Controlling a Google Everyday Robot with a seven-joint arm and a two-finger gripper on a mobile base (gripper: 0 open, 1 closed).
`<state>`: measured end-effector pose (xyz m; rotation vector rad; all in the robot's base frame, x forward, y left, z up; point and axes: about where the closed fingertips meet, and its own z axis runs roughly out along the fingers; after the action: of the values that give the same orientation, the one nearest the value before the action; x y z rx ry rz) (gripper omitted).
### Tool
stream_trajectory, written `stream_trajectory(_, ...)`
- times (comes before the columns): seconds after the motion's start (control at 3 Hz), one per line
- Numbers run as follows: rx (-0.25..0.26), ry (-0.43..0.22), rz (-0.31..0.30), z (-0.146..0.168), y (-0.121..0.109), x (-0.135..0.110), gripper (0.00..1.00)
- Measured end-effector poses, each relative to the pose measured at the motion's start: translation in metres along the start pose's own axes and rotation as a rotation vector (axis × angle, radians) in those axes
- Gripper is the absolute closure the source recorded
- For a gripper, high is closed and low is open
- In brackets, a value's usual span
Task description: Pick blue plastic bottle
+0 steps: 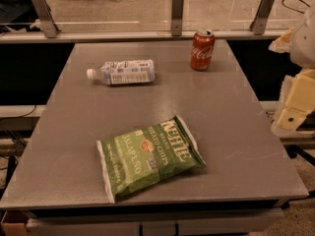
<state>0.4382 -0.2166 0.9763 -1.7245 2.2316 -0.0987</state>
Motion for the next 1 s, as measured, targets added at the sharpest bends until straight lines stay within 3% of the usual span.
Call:
stream_trajectory(0.33, 0.0, 0.0, 0.0, 0.0, 0.0, 0.0, 0.0)
stream_trajectory(0.67, 0.017, -0.051, -0.03, -0.001, -0.013, -0.023, 0.0)
stream_trajectory(1.0, 0.085, -0.121, -0.101, 0.002, -0.042, -0.079, 0.0)
